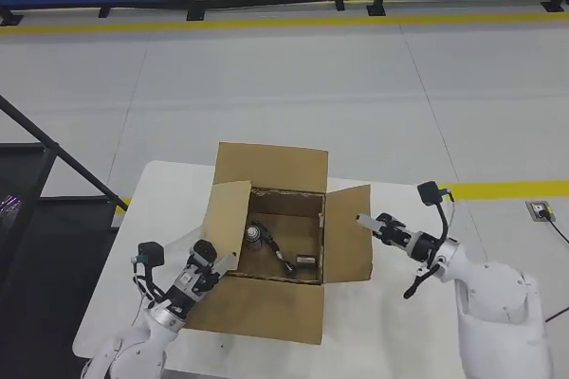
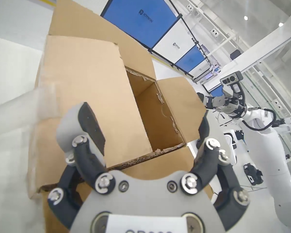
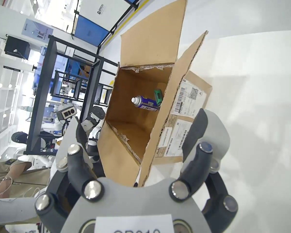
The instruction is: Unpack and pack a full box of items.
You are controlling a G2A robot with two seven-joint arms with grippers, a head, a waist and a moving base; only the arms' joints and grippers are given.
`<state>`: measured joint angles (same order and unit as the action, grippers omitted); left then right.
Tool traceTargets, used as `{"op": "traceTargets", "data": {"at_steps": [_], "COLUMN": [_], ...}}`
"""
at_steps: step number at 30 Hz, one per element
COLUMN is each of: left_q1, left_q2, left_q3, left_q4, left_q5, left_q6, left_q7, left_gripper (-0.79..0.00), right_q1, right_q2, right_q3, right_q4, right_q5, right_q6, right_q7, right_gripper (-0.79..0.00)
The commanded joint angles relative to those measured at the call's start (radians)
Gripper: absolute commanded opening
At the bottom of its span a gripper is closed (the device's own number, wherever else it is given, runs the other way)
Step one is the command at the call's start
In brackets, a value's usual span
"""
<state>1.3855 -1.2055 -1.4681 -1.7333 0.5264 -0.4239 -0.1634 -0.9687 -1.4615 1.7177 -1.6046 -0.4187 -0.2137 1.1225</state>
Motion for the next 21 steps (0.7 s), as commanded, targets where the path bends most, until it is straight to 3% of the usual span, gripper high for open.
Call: {"op": "traceTargets", "data": {"at_steps": [1, 6, 13, 21], "left_q1": [-0.007, -0.021, -0.038, -0.037], "left_q2": [-0.001, -0.003, -0.006, -0.006], "left_q3": [0.008, 0.022, 0.032, 0.01], "left_q4": [0.01, 0.034, 0.065, 0.059], "left_q5": [0.005, 0.013, 0.027, -0.012], "left_q6": [0.007, 0.021, 0.036, 0.053], "left_q7": [0.004, 0.018, 0.04, 0.056], "left_gripper": [0.0, 0.0, 0.0, 0.0], "right_q1": [0.028, 0.075, 0.145, 0.276], "right_q2": [0.006, 0.019, 0.027, 0.016], "right_q3": [-0.008, -0.034, -0.155, -0.363], "right_q4": [0.029, 0.057, 0.082, 0.253], "right_q5": [0.032, 0.138, 0.252, 0.163], "right_q6": [-0.025, -0.111, -0.201, -0.177], "right_q7": [0.032, 0.097, 0.153, 0.089], "right_gripper": [0.0, 0.0, 0.0, 0.0]}}
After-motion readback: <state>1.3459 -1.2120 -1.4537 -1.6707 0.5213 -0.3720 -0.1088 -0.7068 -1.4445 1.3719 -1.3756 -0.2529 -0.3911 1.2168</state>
